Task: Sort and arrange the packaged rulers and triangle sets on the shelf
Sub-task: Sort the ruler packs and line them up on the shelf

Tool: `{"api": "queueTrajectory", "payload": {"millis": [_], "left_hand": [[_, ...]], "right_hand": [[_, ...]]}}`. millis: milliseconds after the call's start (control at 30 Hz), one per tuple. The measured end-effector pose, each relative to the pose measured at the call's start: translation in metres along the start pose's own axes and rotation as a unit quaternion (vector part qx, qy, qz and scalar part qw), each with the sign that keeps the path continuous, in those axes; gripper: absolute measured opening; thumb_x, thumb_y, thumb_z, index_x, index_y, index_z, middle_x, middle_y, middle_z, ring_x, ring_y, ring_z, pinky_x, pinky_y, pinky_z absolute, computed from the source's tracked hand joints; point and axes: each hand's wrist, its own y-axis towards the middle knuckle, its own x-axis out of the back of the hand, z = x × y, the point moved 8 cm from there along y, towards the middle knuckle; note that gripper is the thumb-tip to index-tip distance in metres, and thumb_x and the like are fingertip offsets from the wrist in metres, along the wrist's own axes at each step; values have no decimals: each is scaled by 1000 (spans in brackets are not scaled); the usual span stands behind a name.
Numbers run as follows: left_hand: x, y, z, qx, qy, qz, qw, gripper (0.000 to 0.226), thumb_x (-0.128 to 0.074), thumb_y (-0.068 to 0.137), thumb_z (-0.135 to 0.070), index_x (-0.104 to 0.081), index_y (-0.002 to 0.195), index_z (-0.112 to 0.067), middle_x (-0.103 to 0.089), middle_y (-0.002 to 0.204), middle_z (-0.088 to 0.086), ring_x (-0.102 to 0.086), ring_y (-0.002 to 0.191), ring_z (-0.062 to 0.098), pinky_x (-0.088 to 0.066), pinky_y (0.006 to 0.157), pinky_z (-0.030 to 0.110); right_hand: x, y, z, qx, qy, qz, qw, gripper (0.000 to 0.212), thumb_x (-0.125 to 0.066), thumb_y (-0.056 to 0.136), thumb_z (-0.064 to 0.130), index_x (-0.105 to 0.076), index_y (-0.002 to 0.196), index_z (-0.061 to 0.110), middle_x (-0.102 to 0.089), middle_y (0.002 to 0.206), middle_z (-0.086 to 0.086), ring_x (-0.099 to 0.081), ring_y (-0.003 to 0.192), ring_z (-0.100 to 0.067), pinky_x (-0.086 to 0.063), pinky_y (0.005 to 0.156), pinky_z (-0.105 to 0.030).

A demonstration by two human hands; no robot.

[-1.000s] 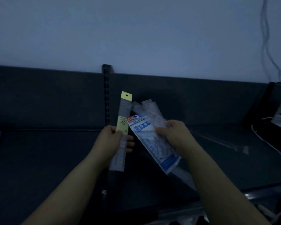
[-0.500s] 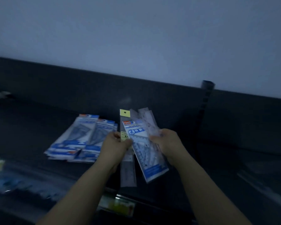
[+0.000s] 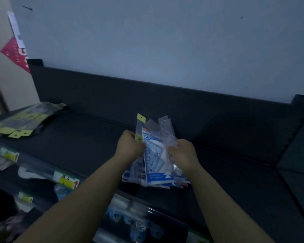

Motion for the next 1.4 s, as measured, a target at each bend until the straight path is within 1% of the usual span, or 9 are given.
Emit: {"api": "queueTrajectory", "payload": {"millis": [200, 400, 667, 800, 967, 1167, 1233, 1300, 1400], "left_hand": [[13, 17, 14, 11, -4, -24, 1000, 20, -64, 83, -10, -49, 96, -10, -64, 90, 9, -66, 74, 21, -58, 58, 37], [28, 14, 28, 68, -200, -3, 978, 17, -52, 91, -3, -56, 106, 3, -69, 91, 17, -68, 71, 22, -58, 55, 29], [81, 27, 65, 124, -307, -16, 944, 24, -46, 92, 3, -54, 114, -3, -66, 99, 21, -67, 72, 23, -52, 48, 23], [122, 43, 85, 126, -349, -18, 929, 20, -44, 93, 5, -56, 107, 0, -64, 99, 23, -67, 73, 25, -56, 53, 28], [191, 72, 115, 98, -296, 0, 950, 29, -42, 86, 11, -64, 103, 2, -70, 94, 23, -66, 81, 33, -54, 73, 43], [291, 115, 159, 91, -271, -6, 958, 28, -48, 89, 8, -66, 106, -5, -71, 97, 19, -68, 84, 34, -58, 73, 40], [320, 128, 173, 98, -232, -15, 968, 29, -53, 88, 2, -61, 114, -7, -69, 97, 16, -67, 71, 31, -57, 60, 31], [347, 144, 186, 101, -168, -40, 980, 39, -56, 87, -3, -54, 123, -16, -65, 97, 15, -53, 52, 19, -41, 40, 19], [374, 168, 199, 94, -119, -56, 987, 50, -58, 86, -5, -47, 134, -13, -64, 107, 16, -52, 54, 17, -38, 39, 17]], "right_hand": [[-6, 20, 1, 15, -31, -6, 999, 25, -53, 86, 7, -49, 62, 14, -51, 61, 1, -47, 52, -9, -33, 40, -15], [-26, 40, 30, 73, -9, -2, 997, 9, -54, 84, 4, -57, 77, 9, -56, 65, -2, -50, 56, -12, -39, 49, -23], [-121, 50, 61, 103, -2, 89, 991, 21, -53, 85, 7, -55, 65, 7, -54, 56, -6, -51, 54, -17, -44, 56, -33], [-179, 41, 87, 135, 0, 118, 984, 34, -50, 88, 6, -52, 55, 13, -50, 49, 0, -48, 47, -12, -41, 51, -24], [-268, 35, 122, 160, -21, 157, 974, 40, -44, 86, 3, -48, 47, 8, -45, 43, -1, -42, 44, -14, -35, 46, -21], [-372, 45, 145, 137, 7, 114, 984, 18, -50, 90, 11, -55, 73, 6, -58, 68, -6, -52, 60, -14, -44, 58, -25], [-398, 46, 152, 127, 9, 92, 988, 12, -52, 91, 13, -58, 84, 6, -58, 74, -2, -52, 64, -11, -40, 54, -21], [-419, 48, 157, 120, 14, 70, 990, 12, -53, 90, 13, -59, 88, 3, -57, 75, -2, -50, 65, -11, -39, 53, -21], [-445, 55, 159, 96, 15, 53, 994, 11, -51, 90, 11, -56, 82, 5, -53, 70, 0, -47, 61, -10, -37, 47, -16]]}}
